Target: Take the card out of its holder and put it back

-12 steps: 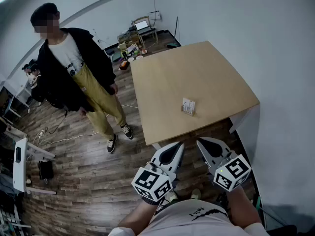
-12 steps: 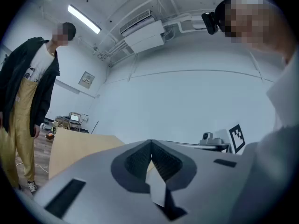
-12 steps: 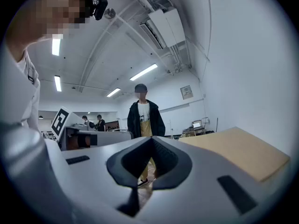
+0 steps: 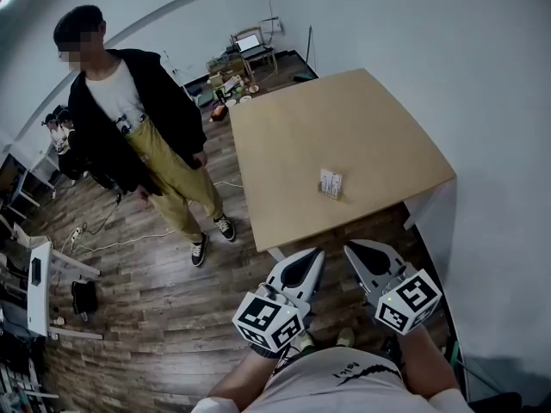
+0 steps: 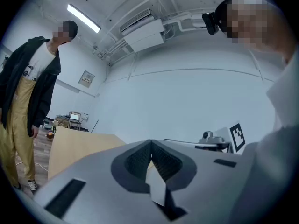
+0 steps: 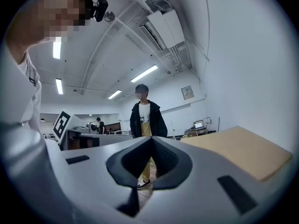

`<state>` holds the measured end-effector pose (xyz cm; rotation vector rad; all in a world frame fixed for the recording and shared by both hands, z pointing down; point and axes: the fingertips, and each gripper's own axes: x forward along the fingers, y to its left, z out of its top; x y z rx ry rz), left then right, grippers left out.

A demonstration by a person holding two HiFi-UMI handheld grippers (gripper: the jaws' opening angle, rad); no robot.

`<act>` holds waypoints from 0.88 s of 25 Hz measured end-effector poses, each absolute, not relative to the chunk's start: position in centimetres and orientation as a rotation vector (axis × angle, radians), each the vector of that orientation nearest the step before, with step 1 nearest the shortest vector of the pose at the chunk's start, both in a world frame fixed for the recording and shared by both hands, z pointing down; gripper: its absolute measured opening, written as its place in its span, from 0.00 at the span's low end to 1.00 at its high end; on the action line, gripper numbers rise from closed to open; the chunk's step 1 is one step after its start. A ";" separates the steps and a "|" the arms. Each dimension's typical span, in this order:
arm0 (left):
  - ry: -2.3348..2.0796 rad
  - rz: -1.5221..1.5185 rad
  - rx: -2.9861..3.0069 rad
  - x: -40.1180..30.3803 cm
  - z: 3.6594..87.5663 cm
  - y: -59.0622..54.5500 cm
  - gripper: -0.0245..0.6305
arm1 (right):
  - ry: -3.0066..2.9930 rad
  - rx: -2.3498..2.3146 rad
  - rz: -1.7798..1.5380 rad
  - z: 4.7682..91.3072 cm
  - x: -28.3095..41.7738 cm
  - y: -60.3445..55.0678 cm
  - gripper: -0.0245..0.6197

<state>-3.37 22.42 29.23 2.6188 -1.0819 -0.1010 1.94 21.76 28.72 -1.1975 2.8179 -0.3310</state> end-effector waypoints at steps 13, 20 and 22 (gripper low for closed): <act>-1.112 -0.078 2.611 -2.4 29.6 23.9 0.06 | 2.806 -1.179 -0.363 29.3 3.2 23.0 0.06; -1.158 -0.088 2.600 -2.2 30.0 24.2 0.06 | 2.814 -1.138 -0.360 29.8 3.8 23.0 0.06; -1.169 -0.090 2.602 -1.9 30.1 23.9 0.06 | 2.813 -1.130 -0.356 29.9 4.2 22.8 0.06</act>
